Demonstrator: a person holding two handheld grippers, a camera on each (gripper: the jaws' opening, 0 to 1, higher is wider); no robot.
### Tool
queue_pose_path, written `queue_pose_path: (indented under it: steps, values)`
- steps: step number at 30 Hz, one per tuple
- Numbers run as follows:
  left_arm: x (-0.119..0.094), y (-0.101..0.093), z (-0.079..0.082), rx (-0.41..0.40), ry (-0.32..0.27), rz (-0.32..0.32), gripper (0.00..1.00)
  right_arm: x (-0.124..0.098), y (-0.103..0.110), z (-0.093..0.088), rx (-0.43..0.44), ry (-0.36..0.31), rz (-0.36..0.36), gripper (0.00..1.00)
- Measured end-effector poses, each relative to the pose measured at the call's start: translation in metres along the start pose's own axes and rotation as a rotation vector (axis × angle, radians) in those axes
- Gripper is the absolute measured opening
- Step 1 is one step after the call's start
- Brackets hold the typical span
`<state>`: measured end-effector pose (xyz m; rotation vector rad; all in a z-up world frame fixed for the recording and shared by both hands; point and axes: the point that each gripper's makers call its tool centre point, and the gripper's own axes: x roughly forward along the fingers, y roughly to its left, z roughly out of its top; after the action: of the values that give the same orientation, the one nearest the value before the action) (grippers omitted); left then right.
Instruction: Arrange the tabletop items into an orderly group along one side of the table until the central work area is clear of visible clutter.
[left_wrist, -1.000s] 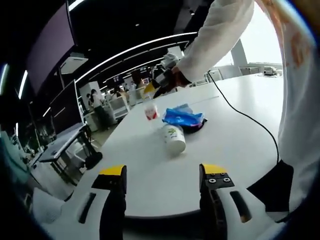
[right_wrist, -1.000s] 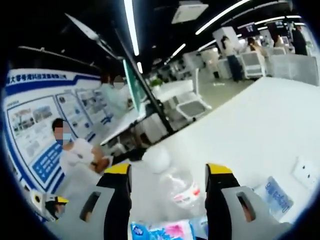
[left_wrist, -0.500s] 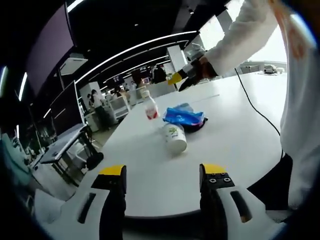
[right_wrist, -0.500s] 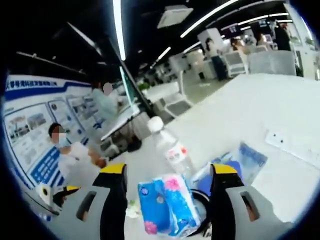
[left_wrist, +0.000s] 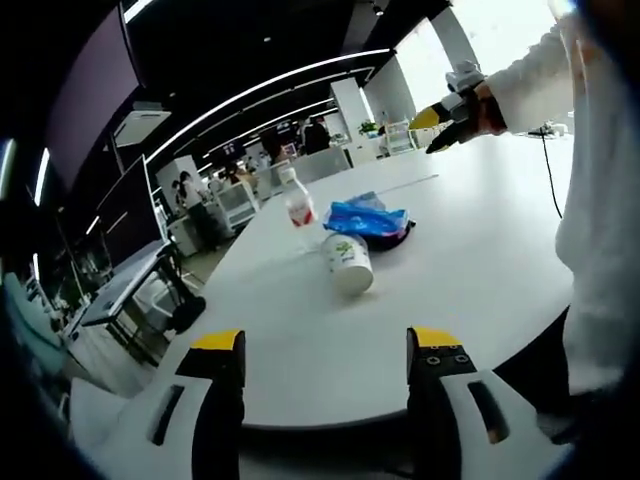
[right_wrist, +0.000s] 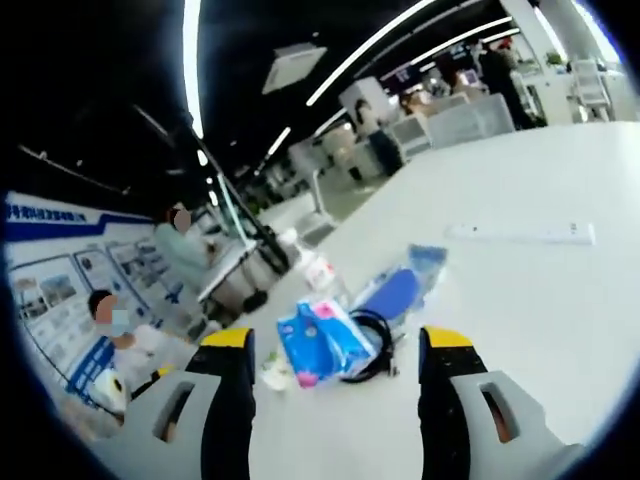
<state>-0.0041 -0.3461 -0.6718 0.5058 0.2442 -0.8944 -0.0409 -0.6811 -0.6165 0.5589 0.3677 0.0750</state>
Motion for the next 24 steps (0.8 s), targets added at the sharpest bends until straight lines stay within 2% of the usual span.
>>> queue_pose_path:
  steps: [5,9,17,24]
  values:
    - [0.0,-0.003,-0.004,0.006,0.019,-0.012,0.65,-0.031,-0.011,-0.001,-0.042,-0.015,-0.065,0.65]
    - [-0.001,-0.004,-0.005,0.009,0.03,-0.014,0.65,-0.049,-0.021,-0.009,-0.027,-0.023,-0.105,0.65]
    - [-0.002,-0.006,-0.011,0.003,0.064,-0.018,0.67,-0.068,-0.033,-0.038,0.015,0.01,-0.16,0.64]
    - [-0.003,-0.009,-0.013,0.002,0.072,-0.026,0.67,-0.079,-0.036,-0.047,0.02,0.011,-0.196,0.64]
